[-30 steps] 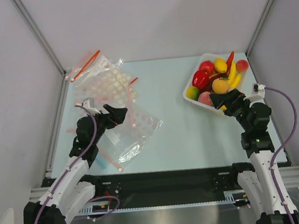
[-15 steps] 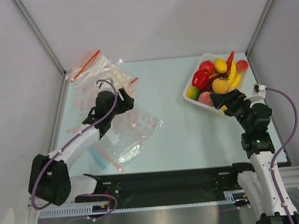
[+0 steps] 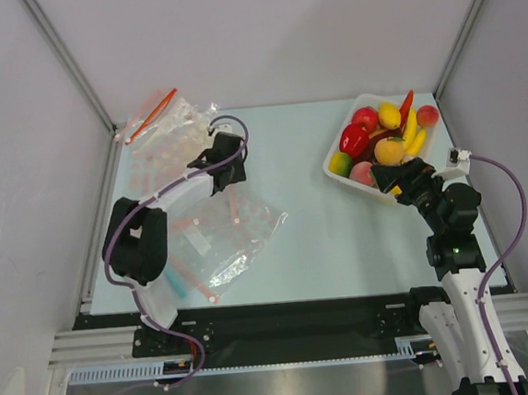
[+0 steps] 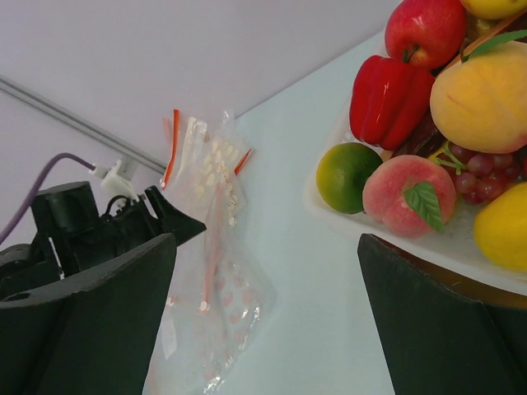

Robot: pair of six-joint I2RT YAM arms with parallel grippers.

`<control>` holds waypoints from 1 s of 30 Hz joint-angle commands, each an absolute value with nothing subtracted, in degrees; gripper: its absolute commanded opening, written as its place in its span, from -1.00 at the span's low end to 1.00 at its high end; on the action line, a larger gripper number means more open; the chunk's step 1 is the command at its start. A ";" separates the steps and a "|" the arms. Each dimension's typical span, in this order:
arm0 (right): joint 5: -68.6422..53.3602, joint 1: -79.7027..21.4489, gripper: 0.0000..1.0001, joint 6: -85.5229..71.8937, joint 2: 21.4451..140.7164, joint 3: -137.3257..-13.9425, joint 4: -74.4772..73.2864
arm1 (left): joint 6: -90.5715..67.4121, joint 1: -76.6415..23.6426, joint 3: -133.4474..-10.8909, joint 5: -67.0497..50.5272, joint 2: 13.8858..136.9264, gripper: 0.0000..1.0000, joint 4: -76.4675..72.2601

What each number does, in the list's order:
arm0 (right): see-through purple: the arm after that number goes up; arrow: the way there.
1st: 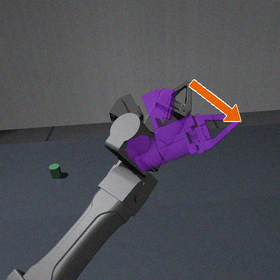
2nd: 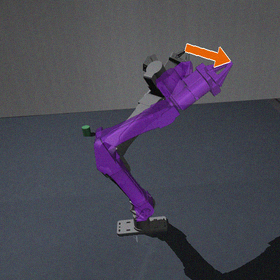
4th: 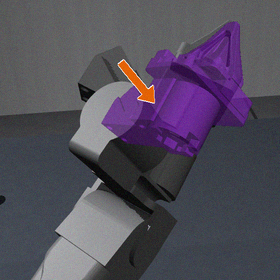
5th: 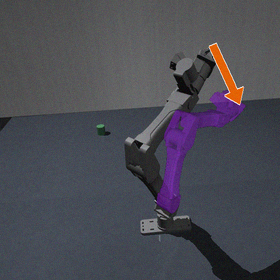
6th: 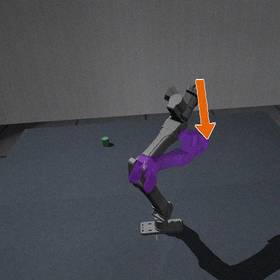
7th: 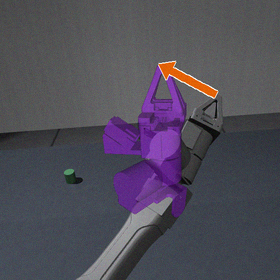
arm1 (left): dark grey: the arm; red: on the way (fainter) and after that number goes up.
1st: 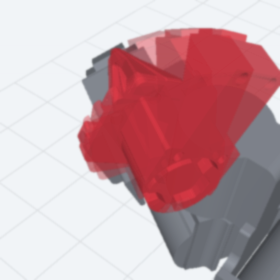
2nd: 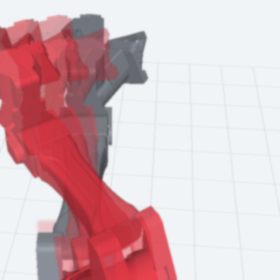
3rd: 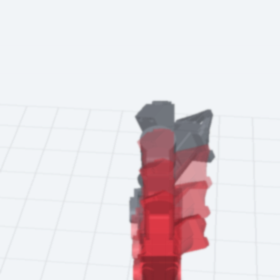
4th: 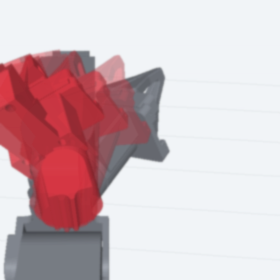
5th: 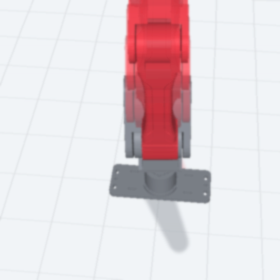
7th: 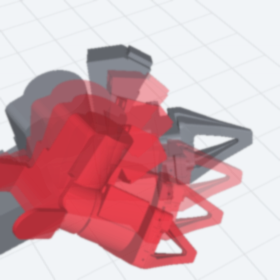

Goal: Place the food in the zip-top bag and seal the zipper
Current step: Pick up the zipper food storage bag at the center of the board.

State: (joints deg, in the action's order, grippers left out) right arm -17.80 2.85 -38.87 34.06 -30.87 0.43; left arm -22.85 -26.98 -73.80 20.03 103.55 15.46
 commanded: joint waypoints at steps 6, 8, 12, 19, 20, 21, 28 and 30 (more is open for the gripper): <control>-17.67 2.90 1.00 -38.32 34.01 -31.99 1.23 | -20.65 -26.98 -80.15 24.52 109.42 0.11 22.41; -17.84 2.90 1.00 -38.15 34.19 -31.99 1.23 | -20.65 -26.90 -80.94 25.04 110.04 0.10 23.29; -17.84 2.90 0.99 -38.32 34.36 -31.99 1.23 | -21.00 -26.89 -82.26 26.54 112.14 -0.20 24.96; -18.19 2.90 0.99 -38.50 34.10 -31.91 1.23 | -20.48 -26.98 -82.79 25.31 113.73 -0.98 25.66; -18.28 2.90 1.00 -38.41 34.19 -31.90 1.14 | -20.57 -26.90 -83.23 25.23 113.73 -0.99 26.10; -18.11 2.90 1.00 -38.50 34.10 -31.73 1.23 | -20.65 -26.89 -83.23 24.79 113.38 -0.99 26.45; -20.03 2.73 0.99 -38.76 36.03 -31.46 2.63 | -20.04 -31.71 -78.93 19.00 102.84 -0.99 24.00; -23.37 2.38 1.00 -37.97 37.26 -31.46 4.03 | -19.52 -34.09 -77.26 17.50 100.38 -0.99 23.12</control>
State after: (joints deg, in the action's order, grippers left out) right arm -19.44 2.83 -38.87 35.94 -30.87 0.97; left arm -20.84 -29.65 -78.17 21.61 108.16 25.74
